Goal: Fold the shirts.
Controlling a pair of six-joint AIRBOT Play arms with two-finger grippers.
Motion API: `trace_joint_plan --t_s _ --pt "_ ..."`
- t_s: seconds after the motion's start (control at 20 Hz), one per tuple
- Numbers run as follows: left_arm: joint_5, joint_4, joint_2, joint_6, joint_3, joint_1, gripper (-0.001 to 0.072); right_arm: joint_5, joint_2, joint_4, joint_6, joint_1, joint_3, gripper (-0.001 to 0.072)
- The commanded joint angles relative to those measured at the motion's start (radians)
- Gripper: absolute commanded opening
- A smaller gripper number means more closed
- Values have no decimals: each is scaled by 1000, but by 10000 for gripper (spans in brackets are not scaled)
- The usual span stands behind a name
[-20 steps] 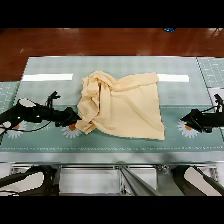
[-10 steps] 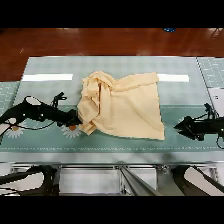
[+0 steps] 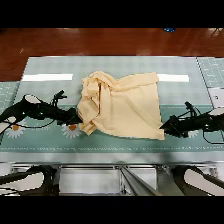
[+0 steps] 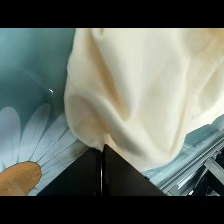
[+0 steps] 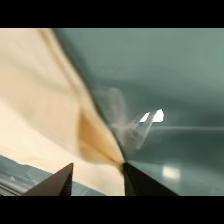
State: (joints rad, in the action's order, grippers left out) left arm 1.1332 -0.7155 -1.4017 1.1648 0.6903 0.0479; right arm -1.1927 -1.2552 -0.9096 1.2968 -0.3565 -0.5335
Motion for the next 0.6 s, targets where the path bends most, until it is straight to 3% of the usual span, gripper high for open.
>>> trace_joint_plan --t_s 0.0,0.05,0.1,0.2,0.35,0.55 --pt "-3 2 0 -1 1 0 25 110 -40 118 -14 140 0 394" --pt "-8 2 0 -1 2 0 25 138 -48 154 -18 177 -3 367" --pt "-10 7 0 -1 4 0 25 152 -55 178 -23 208 -16 282" --pt "-1 29 2 -1 34 10 25 140 -61 215 -79 261 -76 25" --pt "74 119 48 -1 176 69 25 -13 -48 216 -92 270 -299 25" --pt "105 297 192 0 480 201 25 -85 35 130 13 245 -777 24"
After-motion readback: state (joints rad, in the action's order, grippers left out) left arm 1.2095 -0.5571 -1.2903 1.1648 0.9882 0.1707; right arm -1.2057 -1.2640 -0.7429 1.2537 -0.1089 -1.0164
